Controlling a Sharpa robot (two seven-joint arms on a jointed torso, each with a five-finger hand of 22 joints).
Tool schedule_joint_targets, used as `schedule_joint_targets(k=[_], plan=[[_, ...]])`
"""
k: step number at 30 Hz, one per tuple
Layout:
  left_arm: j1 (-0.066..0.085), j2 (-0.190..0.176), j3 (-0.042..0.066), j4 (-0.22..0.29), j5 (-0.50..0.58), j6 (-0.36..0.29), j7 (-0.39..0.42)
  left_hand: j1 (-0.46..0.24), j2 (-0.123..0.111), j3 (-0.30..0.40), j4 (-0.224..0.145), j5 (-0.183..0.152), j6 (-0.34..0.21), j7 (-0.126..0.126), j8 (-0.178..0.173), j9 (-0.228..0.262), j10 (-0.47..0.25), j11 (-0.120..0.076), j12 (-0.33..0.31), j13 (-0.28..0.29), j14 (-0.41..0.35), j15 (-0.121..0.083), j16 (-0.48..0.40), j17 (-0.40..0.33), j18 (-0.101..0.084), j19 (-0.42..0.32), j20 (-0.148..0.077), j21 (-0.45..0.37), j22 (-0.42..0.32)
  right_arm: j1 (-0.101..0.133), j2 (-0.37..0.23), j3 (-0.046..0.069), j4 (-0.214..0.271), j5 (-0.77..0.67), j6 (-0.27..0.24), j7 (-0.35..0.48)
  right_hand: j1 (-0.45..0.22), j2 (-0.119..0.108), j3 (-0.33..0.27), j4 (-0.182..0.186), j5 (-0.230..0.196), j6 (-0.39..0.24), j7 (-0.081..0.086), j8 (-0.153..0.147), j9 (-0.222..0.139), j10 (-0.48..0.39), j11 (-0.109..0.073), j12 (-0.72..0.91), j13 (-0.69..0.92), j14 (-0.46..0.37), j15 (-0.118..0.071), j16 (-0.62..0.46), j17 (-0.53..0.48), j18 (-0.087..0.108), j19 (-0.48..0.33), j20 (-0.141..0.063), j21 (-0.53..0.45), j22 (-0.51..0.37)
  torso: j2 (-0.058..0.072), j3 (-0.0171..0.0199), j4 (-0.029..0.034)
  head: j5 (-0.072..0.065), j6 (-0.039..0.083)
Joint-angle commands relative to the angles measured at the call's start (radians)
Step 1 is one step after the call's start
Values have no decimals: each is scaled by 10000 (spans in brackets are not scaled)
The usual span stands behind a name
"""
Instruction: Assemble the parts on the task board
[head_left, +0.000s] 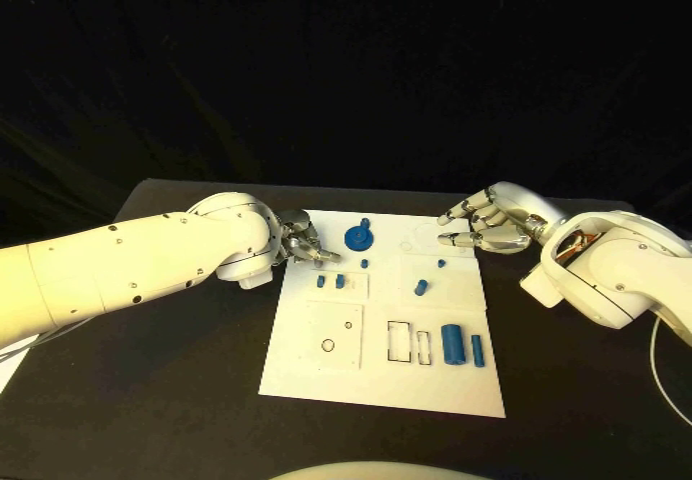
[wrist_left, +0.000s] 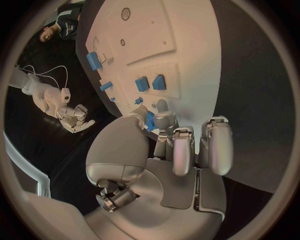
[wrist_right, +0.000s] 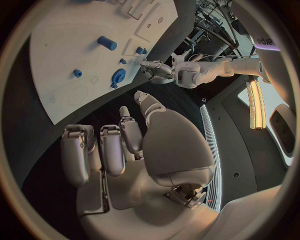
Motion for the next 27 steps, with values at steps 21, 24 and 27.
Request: schedule_joint_targets(k=[21, 24, 27], plan=[[-100, 382, -22, 8, -1805, -2546, 4830, 4103, -1609, 2056, -1350, -15, -1086, 1064, -2596, -3178, -3594, 1135, -5902, -5750, -2726, 987, -7146, -4849, 1572, -3440, 975, -8714, -5106, -16, 47, -2, -26, -4, 130, 77, 63, -7, 70, -6, 68, 58, 19, -54, -17, -61, 11, -17, 424, 666, -71, -43, 850, 85, -9, -69, -43, 1082, 1, 0, -2, -105, 113], [-189, 532, -35, -103, -2419, -2527, 4833, 4075, -1722, 2197, -1422, -11, -887, 1009, -2874, -3572, -3569, 1190, -6338, -6235, -2708, 1030, -7340, -5113, 1574, -3332, 980, -8832, -5200, -17, 53, -2, -27, -2, 129, 82, 63, -7, 70, -6, 68, 58, 19, -54, -17, -61, 11, -17, 424, 666, -71, -43, 850, 85, -9, -69, -43, 1082, 2, 5, -11, -112, 128], [-275, 737, -85, -287, -2757, -2553, 4777, 3991, -1765, 2228, -1490, -22, -719, 1093, -3120, -3932, -3548, 1268, -6679, -6669, -2724, 1101, -7544, -5390, 1591, -3255, 1009, -8982, -5311, -17, 60, -2, -26, -1, 123, 87, 64, -3, 78, -3, 70, 58, 19, -55, -18, -63, 10, -21, 420, 668, -71, -41, 856, 85, -8, -70, -44, 1082, 6, 7, -9, -138, 144]])
